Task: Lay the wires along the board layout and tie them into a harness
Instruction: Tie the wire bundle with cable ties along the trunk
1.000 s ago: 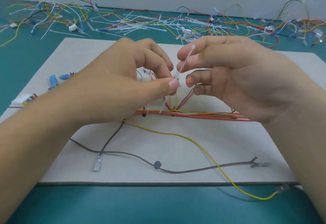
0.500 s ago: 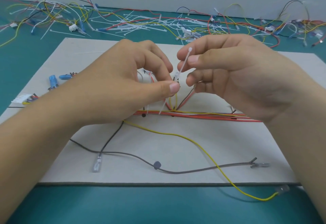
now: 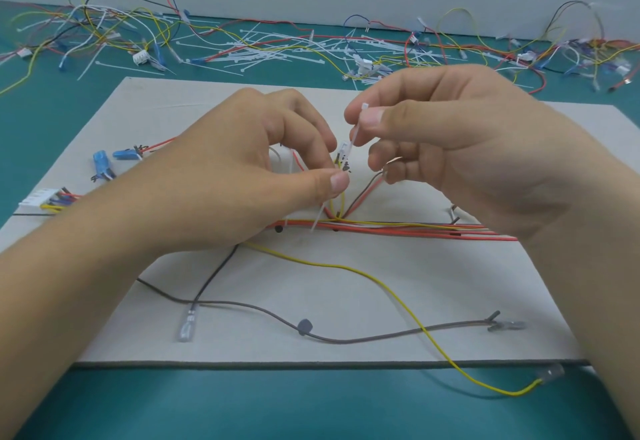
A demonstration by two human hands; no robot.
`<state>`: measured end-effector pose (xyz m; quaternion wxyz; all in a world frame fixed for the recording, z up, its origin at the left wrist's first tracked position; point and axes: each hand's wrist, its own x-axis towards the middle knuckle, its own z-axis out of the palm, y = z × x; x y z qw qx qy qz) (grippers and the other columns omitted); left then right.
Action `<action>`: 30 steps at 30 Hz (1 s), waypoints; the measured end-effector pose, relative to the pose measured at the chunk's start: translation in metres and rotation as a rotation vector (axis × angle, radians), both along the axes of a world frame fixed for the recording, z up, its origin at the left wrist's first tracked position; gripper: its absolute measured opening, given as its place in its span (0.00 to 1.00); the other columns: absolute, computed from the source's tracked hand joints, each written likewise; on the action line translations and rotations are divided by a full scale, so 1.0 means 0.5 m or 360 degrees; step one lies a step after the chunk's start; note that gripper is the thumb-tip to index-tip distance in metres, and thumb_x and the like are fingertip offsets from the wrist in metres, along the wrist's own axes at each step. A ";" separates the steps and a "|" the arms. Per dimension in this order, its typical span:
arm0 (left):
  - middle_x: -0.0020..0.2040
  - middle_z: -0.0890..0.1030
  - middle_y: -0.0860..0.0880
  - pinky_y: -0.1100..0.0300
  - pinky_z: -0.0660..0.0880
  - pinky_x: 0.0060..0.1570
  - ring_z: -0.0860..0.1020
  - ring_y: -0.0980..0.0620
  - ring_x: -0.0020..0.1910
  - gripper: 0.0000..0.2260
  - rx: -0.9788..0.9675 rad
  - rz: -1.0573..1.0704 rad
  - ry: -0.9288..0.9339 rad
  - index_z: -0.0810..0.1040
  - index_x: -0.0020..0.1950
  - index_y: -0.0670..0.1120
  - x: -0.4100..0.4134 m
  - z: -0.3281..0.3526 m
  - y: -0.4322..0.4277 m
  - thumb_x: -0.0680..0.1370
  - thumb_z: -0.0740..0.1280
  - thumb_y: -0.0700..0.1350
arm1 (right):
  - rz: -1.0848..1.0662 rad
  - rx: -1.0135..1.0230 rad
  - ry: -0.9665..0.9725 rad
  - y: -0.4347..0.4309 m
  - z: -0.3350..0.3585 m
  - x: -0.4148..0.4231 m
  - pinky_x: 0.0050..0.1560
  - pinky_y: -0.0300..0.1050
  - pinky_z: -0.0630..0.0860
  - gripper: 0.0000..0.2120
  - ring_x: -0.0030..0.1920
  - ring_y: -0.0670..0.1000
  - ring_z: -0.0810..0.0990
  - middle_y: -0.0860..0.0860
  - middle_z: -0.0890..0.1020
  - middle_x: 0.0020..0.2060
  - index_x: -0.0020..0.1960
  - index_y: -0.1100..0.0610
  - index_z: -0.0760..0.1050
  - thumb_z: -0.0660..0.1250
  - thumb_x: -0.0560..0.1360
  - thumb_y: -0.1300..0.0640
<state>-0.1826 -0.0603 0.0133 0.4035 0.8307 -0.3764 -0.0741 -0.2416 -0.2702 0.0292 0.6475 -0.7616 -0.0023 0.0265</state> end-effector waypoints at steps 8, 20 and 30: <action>0.51 0.80 0.60 0.71 0.67 0.47 0.78 0.64 0.52 0.07 0.0052 0.0011 -0.0100 0.86 0.37 0.57 0.000 -0.001 0.001 0.71 0.71 0.58 | -0.0151 -0.0160 -0.0049 0.003 -0.001 0.000 0.37 0.42 0.76 0.05 0.35 0.48 0.82 0.50 0.85 0.37 0.45 0.56 0.84 0.70 0.79 0.61; 0.52 0.78 0.65 0.51 0.71 0.58 0.74 0.60 0.55 0.10 0.0399 -0.0039 -0.0326 0.85 0.36 0.60 -0.001 0.001 0.007 0.64 0.71 0.64 | -0.0543 -0.0374 -0.0151 -0.005 -0.003 0.008 0.35 0.42 0.75 0.05 0.34 0.47 0.81 0.48 0.86 0.36 0.44 0.55 0.84 0.71 0.78 0.59; 0.52 0.78 0.64 0.54 0.66 0.56 0.72 0.60 0.55 0.10 0.0457 -0.0132 -0.0370 0.83 0.37 0.57 -0.002 -0.007 0.002 0.71 0.71 0.61 | -0.0455 -0.0742 -0.0252 0.030 -0.026 0.013 0.33 0.42 0.78 0.06 0.32 0.48 0.82 0.51 0.86 0.36 0.43 0.52 0.84 0.71 0.77 0.60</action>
